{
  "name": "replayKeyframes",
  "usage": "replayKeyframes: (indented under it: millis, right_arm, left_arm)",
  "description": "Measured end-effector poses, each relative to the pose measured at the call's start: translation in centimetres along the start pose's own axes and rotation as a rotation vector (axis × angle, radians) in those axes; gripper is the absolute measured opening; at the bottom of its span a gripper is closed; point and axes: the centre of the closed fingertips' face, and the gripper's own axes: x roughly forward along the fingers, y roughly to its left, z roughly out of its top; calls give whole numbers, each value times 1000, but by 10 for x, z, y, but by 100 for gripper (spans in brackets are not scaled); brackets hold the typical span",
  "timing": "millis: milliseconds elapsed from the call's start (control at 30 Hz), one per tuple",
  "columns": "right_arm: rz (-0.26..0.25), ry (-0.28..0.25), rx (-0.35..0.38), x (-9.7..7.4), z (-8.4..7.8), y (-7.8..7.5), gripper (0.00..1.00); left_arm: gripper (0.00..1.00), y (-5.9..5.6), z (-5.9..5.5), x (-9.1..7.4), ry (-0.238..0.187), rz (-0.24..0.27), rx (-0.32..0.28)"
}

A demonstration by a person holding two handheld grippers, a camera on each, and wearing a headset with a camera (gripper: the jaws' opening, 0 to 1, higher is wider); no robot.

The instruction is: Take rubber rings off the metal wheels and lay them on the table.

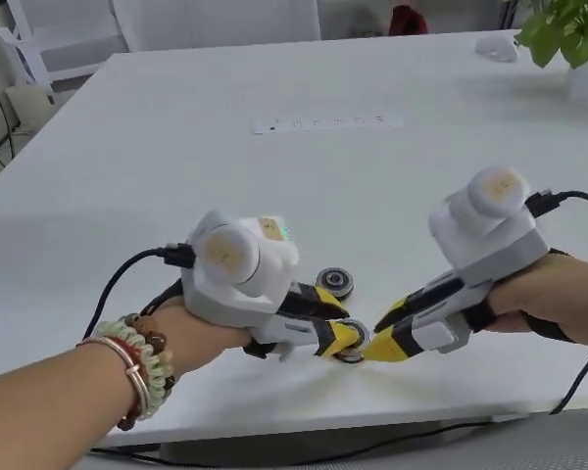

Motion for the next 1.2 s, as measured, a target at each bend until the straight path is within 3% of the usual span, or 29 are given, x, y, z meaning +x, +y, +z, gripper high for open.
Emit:
replayKeyframes:
  millis: [100, 133, 267, 400, 567, 767, 933, 1033, 1200]
  right_arm:
    - [4, 1, -18, 3, -1, 3, 24]
    - [4, 2, -31, 3, -1, 3, 24]
    - [-22, 19, -113, 4, -3, -1, 19]
    - [-10, 27, -133, 8, -3, 0, 16]
    - [-32, 53, -234, 7, -5, -3, 11]
    - [-63, 53, -252, 6, -4, -8, 0]
    - [-63, 56, -216, 6, -4, -9, 0]
    - [-65, 60, -42, 6, -6, -10, 0]
    - [-49, 27, 116, 3, -5, -12, 0]
  left_arm:
    - [17, -7, -11, 3, 43, -19, 11]
    - [17, -4, -4, 5, 9, -13, 23]
    - [15, -2, -6, 5, 21, -3, 27]
    - [15, -3, -5, 4, 3, 0, 4]
    - [15, -3, -6, 4, -14, -4, -6]
    - [15, -2, -6, 2, -40, 9, -29]
    - [15, -2, -6, 2, -38, 13, -17]
    - [15, -2, -6, 1, -39, 15, -16]
    - [15, -3, -6, 2, -42, 22, -10]
